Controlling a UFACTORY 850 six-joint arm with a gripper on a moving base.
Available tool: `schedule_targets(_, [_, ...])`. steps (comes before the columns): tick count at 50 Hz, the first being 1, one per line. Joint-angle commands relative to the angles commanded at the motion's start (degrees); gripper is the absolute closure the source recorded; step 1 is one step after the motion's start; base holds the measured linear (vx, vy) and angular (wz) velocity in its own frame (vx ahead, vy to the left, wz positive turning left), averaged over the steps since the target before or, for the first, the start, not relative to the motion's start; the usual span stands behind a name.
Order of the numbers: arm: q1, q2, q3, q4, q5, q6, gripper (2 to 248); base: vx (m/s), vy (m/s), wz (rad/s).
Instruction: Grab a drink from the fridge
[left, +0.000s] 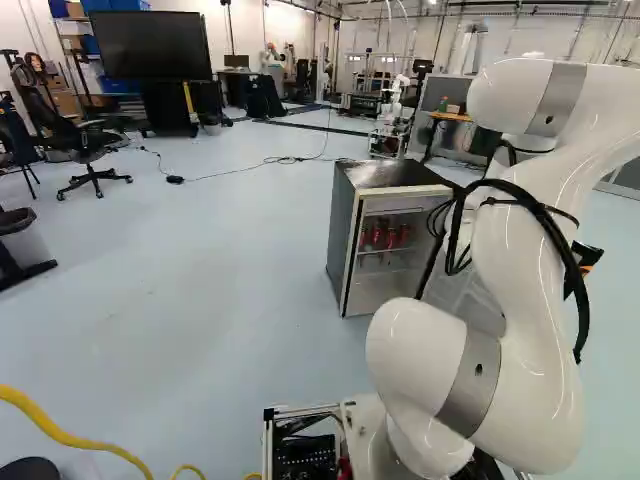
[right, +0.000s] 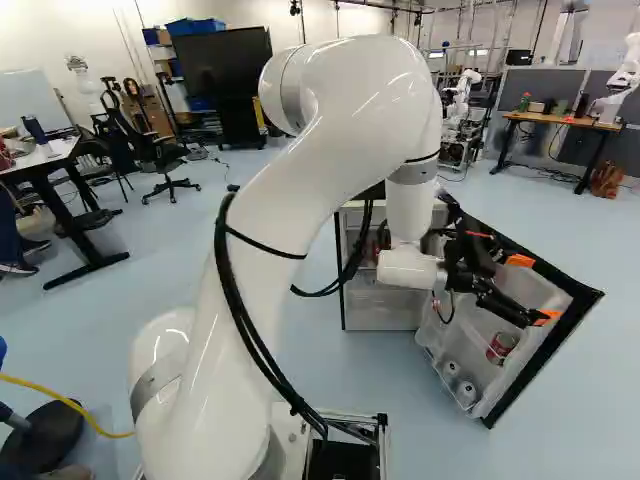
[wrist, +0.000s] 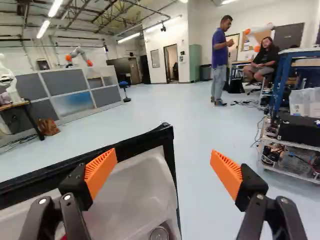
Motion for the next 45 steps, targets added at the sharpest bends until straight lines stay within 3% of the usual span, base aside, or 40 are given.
schedule_targets(21, [1.4,5.4,8.3,-12.6,0.0,0.0,3,0.000,0.000,0.000])
schedule_targets(45, [4.4,9.4,15.2,-27.1,0.0,0.0,3,0.000,0.000,0.000])
